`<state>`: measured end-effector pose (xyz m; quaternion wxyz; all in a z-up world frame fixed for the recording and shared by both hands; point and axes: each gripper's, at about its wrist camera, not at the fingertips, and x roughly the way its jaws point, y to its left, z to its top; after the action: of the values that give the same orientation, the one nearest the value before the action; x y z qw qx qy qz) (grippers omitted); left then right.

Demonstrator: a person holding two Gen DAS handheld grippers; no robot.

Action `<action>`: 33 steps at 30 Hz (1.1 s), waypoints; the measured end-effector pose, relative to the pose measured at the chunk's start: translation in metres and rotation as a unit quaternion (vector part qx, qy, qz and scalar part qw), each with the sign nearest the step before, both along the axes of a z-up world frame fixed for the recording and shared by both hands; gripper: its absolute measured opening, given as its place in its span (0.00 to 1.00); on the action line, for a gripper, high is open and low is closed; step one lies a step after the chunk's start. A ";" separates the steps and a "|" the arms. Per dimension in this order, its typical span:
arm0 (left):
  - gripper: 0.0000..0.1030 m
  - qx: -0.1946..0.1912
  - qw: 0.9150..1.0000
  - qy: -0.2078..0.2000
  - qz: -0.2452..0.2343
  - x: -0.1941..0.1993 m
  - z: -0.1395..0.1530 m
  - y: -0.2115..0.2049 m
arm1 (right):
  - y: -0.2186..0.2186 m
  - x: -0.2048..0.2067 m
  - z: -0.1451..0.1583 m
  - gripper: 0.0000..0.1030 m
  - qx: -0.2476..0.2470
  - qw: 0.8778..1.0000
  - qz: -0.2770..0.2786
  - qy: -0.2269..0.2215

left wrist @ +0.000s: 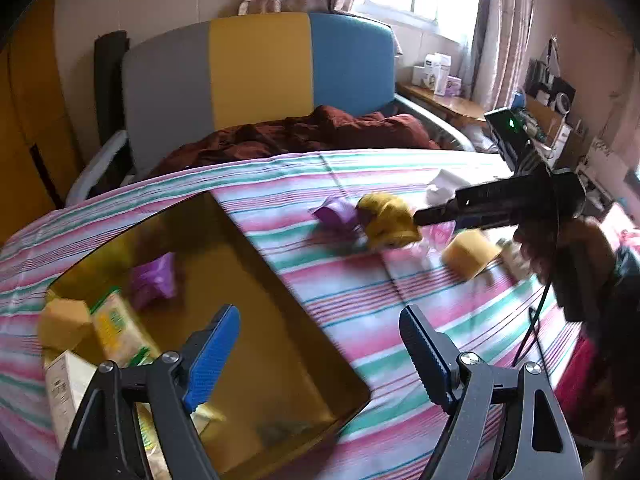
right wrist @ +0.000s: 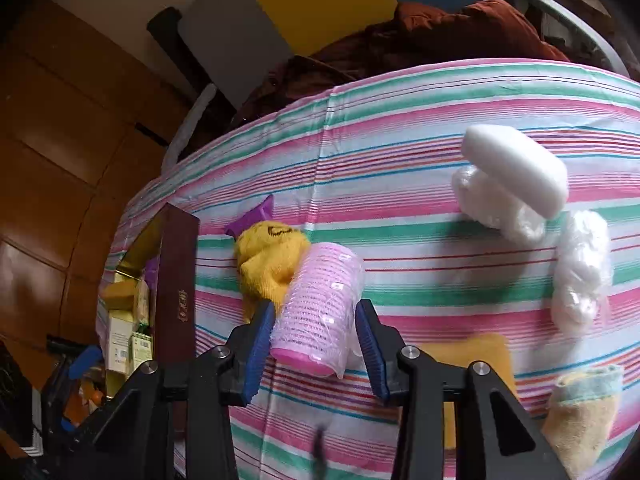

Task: Organize objects
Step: 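Move both tools from the tray toward the yellow toy and pink roller, then grasp the yellow knitted toy with the left tool while the right tool grasps the pink roller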

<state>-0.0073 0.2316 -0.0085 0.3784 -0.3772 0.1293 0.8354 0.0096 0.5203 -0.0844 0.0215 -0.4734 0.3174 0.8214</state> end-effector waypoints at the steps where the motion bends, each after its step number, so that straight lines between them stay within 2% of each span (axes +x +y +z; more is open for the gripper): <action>1: 0.80 0.003 1.000 -0.002 -0.007 -0.001 0.001 0.006 | 0.001 0.001 -0.002 0.40 0.007 1.000 -0.003 -0.013; 12: 0.80 0.006 0.998 -0.043 -0.051 -0.025 -0.005 0.073 | 0.019 0.009 -0.007 0.38 0.022 0.998 -0.040 -0.037; 16: 0.77 0.015 0.993 -0.098 -0.057 -0.042 -0.019 0.096 | 0.020 0.009 -0.008 0.38 0.025 0.998 -0.040 -0.040; 18: 0.76 0.023 0.990 -0.127 -0.052 -0.051 -0.026 0.105 | 0.019 0.008 -0.009 0.38 0.026 0.998 -0.040 -0.041; 24: 0.76 0.039 0.985 -0.167 -0.029 -0.070 -0.042 0.129 | 0.018 0.007 -0.008 0.38 0.031 0.998 -0.039 -0.041; 27: 0.76 0.050 0.980 -0.195 -0.016 -0.080 -0.051 0.140 | 0.016 0.006 -0.008 0.38 0.037 0.998 -0.037 -0.042; 33: 0.77 0.059 0.974 -0.220 -0.006 -0.092 -0.064 0.159 | 0.021 0.008 -0.011 0.34 0.040 0.997 -0.048 -0.048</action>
<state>-0.0989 0.3903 -0.0726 0.4240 -0.5279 -0.0050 0.7359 0.0177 0.5417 -0.0954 0.0949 -0.4950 0.3054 0.8079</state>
